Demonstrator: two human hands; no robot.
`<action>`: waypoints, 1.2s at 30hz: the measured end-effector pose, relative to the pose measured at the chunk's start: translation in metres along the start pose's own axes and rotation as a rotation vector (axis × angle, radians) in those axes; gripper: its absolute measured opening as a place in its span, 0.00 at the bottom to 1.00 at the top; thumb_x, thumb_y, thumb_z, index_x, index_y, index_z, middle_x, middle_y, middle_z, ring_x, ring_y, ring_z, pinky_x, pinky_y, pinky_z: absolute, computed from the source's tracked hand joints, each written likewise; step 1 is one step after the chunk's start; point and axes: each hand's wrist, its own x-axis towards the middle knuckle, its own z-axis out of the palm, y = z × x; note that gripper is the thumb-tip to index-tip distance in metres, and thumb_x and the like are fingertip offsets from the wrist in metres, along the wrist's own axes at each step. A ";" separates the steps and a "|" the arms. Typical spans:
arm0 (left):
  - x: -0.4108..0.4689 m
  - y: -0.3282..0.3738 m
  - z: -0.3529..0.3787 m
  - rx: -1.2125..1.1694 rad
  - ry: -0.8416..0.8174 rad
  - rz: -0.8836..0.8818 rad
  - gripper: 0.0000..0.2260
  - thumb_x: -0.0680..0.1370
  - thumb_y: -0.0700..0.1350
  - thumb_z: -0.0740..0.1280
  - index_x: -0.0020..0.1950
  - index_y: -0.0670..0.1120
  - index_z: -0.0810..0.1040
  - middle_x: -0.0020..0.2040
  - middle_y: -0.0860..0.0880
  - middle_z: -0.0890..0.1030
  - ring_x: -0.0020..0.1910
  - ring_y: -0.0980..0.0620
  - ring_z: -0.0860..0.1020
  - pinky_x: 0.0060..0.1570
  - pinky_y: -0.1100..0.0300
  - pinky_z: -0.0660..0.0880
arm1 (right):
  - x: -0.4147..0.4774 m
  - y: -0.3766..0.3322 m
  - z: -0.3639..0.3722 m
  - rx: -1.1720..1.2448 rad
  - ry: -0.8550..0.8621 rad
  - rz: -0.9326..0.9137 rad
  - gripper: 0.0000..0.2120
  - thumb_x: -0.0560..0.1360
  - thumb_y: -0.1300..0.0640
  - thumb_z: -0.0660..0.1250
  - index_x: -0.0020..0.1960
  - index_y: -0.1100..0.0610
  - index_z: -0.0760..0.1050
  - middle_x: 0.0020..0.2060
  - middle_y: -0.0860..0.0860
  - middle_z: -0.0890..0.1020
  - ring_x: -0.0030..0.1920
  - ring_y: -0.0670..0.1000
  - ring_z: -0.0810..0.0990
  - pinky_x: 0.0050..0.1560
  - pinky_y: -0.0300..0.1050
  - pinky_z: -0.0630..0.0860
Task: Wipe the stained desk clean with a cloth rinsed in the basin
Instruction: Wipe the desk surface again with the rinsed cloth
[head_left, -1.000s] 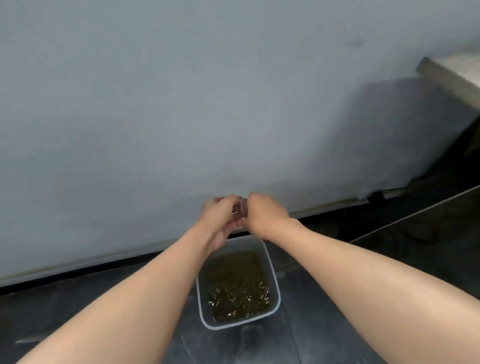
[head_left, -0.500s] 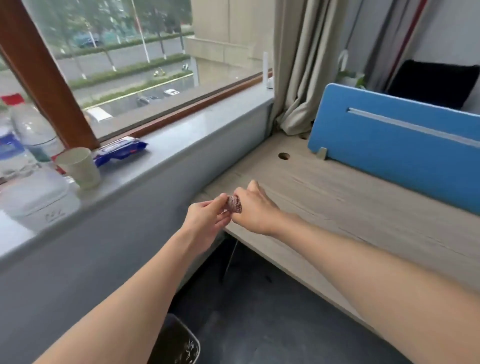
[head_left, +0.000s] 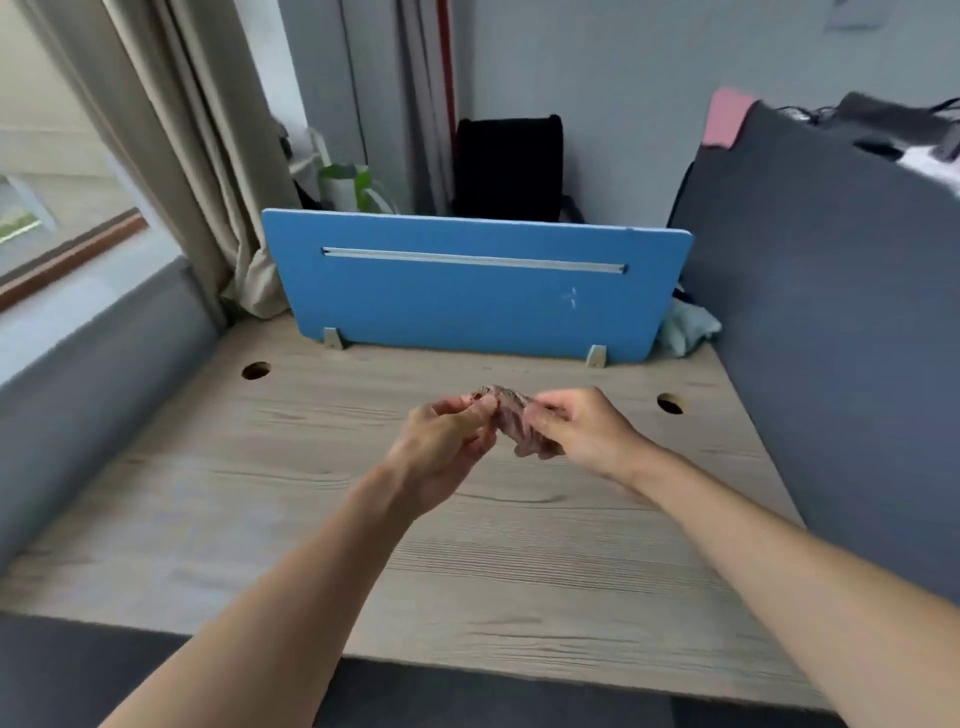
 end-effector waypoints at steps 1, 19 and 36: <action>0.013 -0.009 0.018 -0.019 0.008 -0.021 0.08 0.81 0.34 0.64 0.43 0.37 0.79 0.38 0.44 0.77 0.35 0.54 0.74 0.37 0.65 0.75 | -0.001 0.007 -0.017 0.022 0.053 0.022 0.11 0.84 0.60 0.60 0.51 0.63 0.80 0.38 0.58 0.85 0.38 0.49 0.86 0.37 0.40 0.78; 0.140 -0.072 0.137 0.220 -0.024 -0.394 0.15 0.83 0.31 0.54 0.40 0.43 0.70 0.29 0.46 0.73 0.29 0.52 0.70 0.23 0.64 0.70 | 0.037 0.087 -0.110 0.766 0.726 0.385 0.12 0.85 0.53 0.58 0.58 0.57 0.77 0.55 0.53 0.82 0.56 0.52 0.81 0.64 0.54 0.75; 0.156 -0.113 0.213 0.435 -0.274 -0.146 0.11 0.81 0.40 0.67 0.56 0.31 0.76 0.41 0.41 0.78 0.33 0.51 0.74 0.33 0.60 0.73 | 0.024 0.122 -0.191 -0.069 0.785 0.222 0.09 0.83 0.59 0.58 0.47 0.57 0.75 0.39 0.47 0.78 0.40 0.45 0.75 0.38 0.38 0.70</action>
